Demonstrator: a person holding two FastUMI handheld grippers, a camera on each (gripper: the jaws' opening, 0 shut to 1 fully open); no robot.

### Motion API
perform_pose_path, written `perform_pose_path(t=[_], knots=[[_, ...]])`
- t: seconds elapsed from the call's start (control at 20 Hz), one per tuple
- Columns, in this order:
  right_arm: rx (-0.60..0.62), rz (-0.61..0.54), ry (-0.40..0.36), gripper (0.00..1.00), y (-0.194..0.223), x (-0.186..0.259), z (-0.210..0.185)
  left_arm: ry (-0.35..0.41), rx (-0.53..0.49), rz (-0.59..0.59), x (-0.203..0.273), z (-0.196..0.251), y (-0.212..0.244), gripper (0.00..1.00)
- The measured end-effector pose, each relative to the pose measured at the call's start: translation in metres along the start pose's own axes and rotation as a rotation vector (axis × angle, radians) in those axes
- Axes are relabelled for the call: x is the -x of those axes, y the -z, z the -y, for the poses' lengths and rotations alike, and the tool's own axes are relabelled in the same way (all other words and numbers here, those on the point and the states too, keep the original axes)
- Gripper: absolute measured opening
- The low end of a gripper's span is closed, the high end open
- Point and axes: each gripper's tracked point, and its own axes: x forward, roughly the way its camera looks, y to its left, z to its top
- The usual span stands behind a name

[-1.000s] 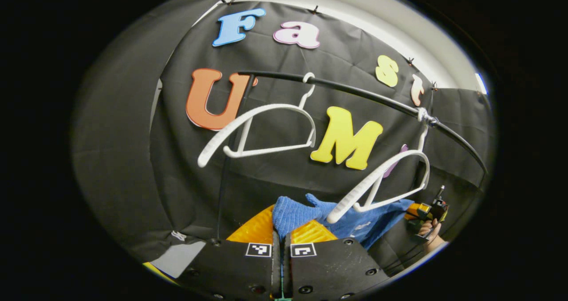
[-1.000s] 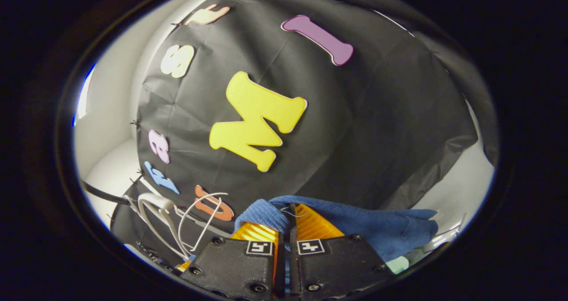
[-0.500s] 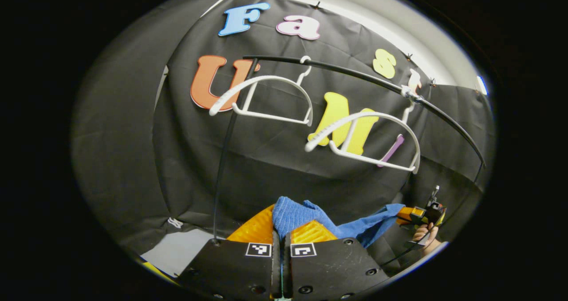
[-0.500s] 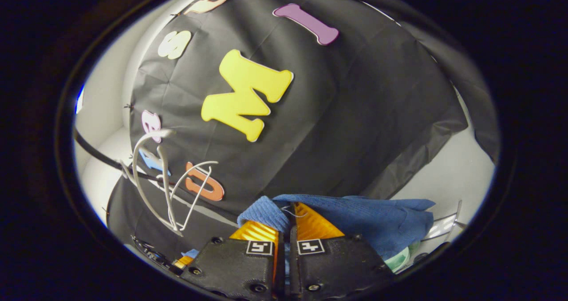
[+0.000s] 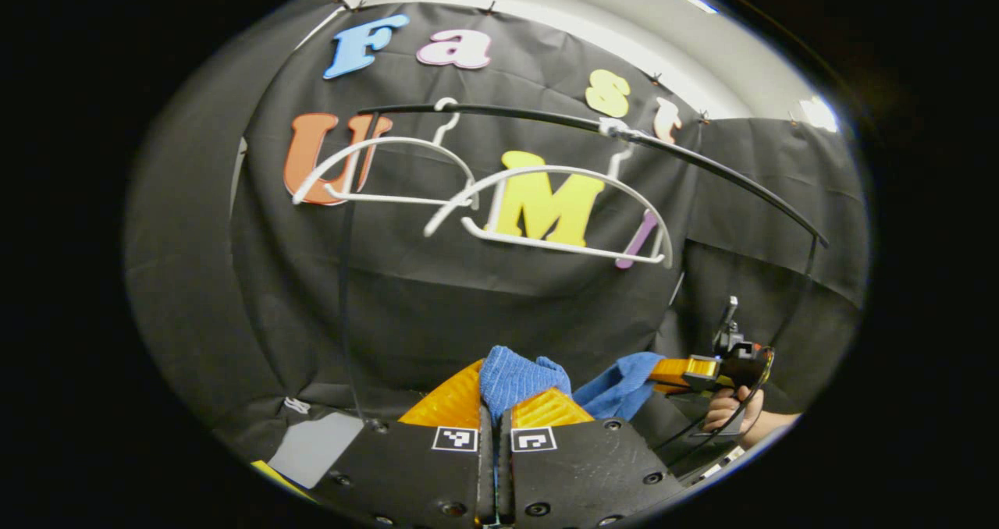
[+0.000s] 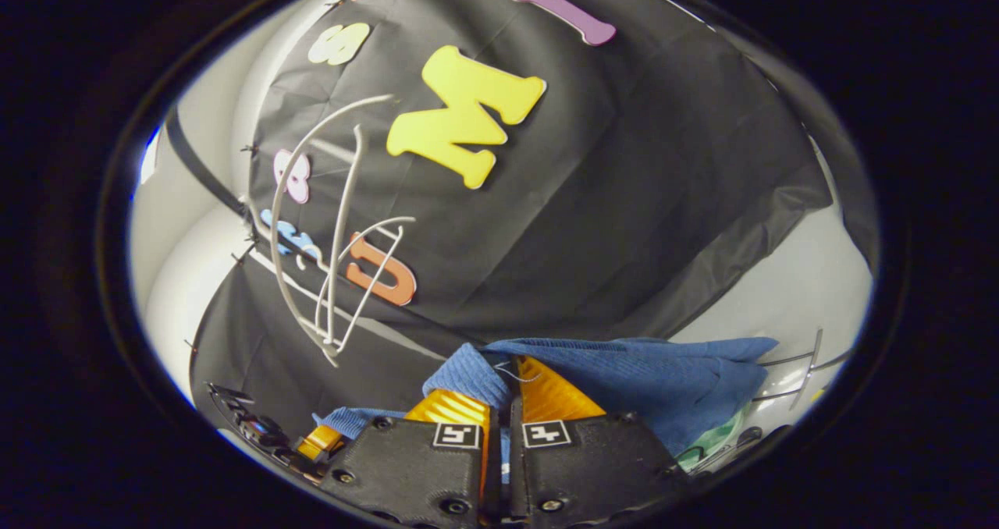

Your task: Grasp the clothes on the hanger with both hands and then place them into the laundry hamper below.

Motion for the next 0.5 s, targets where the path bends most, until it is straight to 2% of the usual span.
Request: perform_pose_path(t=[0.3, 0.5], knots=[[-0.011, -0.06, -0.081, 0.07, 0.038, -0.004, -0.045, 0.104, -0.038, -0.007, -0.003, 0.043, 0.003, 0.02], [-0.046, -0.09, -0.15, 0.07, 0.051, -0.002, -0.076, 0.159, -0.025, 0.022, 0.002, 0.063, -0.006, 0.02]])
